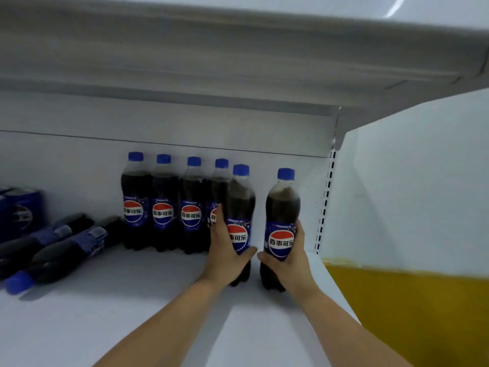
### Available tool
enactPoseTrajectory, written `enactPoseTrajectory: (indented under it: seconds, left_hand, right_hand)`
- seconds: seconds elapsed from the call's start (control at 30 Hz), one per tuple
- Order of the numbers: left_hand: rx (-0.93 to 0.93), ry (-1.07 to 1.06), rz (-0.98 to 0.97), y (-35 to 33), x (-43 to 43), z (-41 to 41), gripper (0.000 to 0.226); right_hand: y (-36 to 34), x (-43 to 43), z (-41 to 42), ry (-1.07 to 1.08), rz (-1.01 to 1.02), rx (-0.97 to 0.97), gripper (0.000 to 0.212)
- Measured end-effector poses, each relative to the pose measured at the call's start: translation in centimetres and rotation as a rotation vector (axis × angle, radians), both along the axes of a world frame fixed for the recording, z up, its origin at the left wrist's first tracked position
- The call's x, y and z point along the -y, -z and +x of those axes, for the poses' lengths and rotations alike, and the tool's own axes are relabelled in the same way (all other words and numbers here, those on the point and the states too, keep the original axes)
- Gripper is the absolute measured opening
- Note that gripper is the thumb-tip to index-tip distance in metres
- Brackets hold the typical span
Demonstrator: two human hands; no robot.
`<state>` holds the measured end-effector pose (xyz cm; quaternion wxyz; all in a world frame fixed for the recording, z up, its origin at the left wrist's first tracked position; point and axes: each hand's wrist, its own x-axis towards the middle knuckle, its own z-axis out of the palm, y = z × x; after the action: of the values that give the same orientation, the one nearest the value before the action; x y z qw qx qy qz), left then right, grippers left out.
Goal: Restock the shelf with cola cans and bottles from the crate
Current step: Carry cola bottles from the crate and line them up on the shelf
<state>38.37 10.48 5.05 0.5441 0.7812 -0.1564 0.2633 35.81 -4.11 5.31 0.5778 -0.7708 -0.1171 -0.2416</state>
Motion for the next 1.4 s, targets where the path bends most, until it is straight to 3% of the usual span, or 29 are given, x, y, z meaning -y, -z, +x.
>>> enactPoseTrajectory:
  seconds: [0.17,0.27,0.37,0.5,0.77,0.87,1.0,1.4]
  left_hand:
    - [-0.055,0.024,0.071,0.2,-0.3,-0.6,0.114]
    - [-0.176,-0.009,0.229,0.9,-1.6,-1.3,0.113]
    - [-0.289,-0.094,0.386,1.2,-2.9,-1.8,0.099]
    - [-0.359,-0.097,0.376,0.8,-2.2,-1.8,0.088]
    - [-0.332,-0.139,0.264,0.7,0.4,-0.2,0.083]
    - [-0.309,-0.233,0.333,0.7,0.9,0.5,0.08]
    - [-0.333,-0.355,0.456,0.6,1.7,1.4,0.079]
    - [-0.324,-0.418,0.543,1.2,2.7,3.9,0.08]
  right_hand:
    - [0.1,0.9,-0.8,0.001,-0.11,-0.098,0.093]
    - [0.2,2.1,-1.5,0.047,-0.305,-0.192,0.102]
    - [0.6,2.6,-1.1,0.102,-0.361,-0.262,0.103]
    - [0.5,2.2,-0.5,0.12,-0.398,-0.281,0.105]
    - [-0.2,1.6,0.9,0.136,-0.394,-0.304,0.091]
    - [0.1,1.4,2.2,0.161,-0.36,-0.326,0.082]
    - [1.0,1.0,4.7,0.199,-0.276,-0.333,0.087]
    - [1.5,1.1,7.8,0.198,-0.293,-0.233,0.091]
